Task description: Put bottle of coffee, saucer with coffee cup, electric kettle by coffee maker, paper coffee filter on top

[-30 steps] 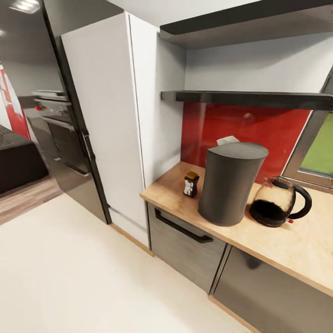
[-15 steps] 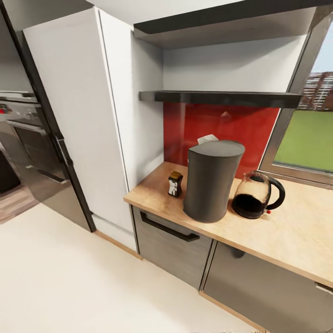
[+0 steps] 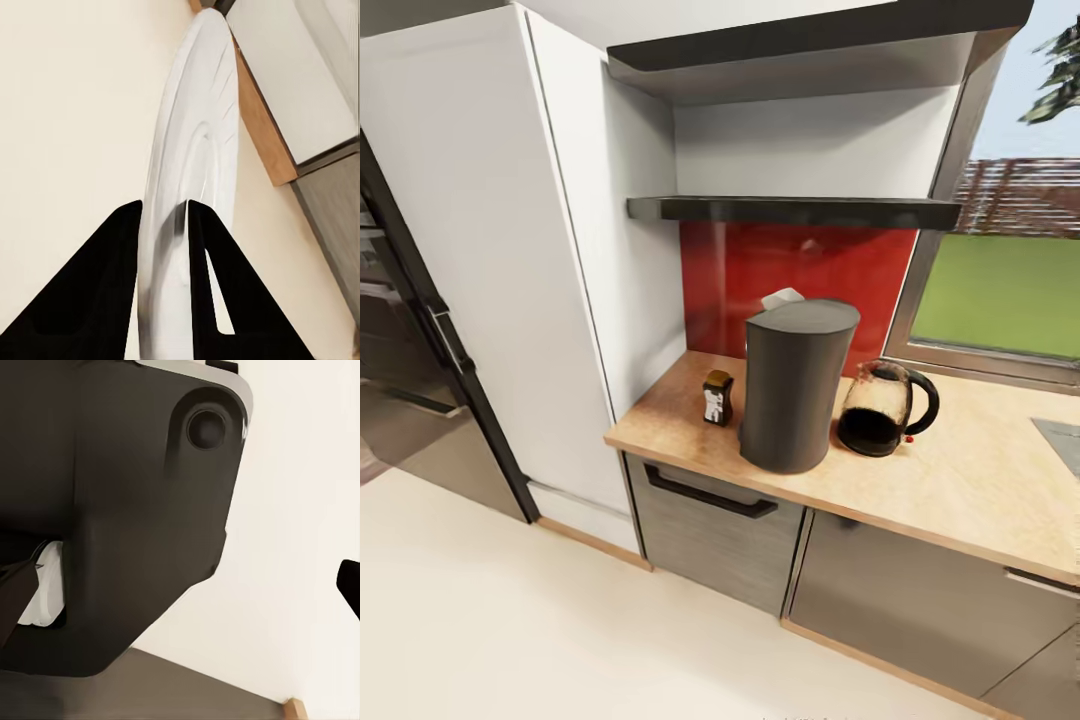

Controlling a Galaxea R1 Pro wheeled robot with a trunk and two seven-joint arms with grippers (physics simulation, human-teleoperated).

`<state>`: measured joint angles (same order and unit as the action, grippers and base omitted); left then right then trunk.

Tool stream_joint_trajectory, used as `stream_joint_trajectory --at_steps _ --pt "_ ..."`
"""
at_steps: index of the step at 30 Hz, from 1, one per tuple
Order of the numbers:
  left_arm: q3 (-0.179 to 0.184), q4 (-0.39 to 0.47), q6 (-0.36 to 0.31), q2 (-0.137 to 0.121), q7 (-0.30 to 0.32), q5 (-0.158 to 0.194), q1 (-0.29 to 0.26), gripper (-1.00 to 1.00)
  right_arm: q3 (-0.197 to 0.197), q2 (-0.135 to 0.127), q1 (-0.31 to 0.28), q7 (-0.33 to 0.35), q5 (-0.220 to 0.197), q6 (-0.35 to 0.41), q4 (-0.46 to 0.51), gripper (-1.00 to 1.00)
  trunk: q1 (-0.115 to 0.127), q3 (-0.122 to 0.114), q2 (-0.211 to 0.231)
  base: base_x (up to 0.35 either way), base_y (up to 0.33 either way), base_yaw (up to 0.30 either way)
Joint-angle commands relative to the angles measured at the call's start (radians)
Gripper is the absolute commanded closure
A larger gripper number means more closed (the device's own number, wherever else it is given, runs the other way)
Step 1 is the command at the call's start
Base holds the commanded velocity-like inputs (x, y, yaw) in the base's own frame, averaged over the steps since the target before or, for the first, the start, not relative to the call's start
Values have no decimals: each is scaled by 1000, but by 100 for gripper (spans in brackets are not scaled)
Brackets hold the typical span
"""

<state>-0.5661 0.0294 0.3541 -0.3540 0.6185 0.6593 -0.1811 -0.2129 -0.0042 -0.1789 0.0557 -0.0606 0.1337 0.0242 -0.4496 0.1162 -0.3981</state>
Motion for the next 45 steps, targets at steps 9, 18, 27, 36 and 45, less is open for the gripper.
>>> stream_joint_trajectory --at_steps 9,18,27,36,45 --pt "5 -2 3 0 3 8 -1 100 -8 0 -1 2 -7 6 2 -100 -1 2 -2 41 303 -264" --pt "5 -2 3 0 3 8 -1 100 -8 0 -1 1 -7 7 2 -100 -1 2 -2 186 243 -264" --pt "5 -2 3 0 3 8 -1 100 -8 1 -1 1 -7 7 2 -100 -1 2 -2 30 29 -264" --pt "5 -2 3 -3 3 8 0 100 -8 1 -1 1 -7 7 2 -100 -1 2 -2 -57 54 -264" --pt "5 -2 3 -3 3 8 0 100 -10 1 -1 1 -7 4 2 -100 -1 2 -2 -178 167 -84"
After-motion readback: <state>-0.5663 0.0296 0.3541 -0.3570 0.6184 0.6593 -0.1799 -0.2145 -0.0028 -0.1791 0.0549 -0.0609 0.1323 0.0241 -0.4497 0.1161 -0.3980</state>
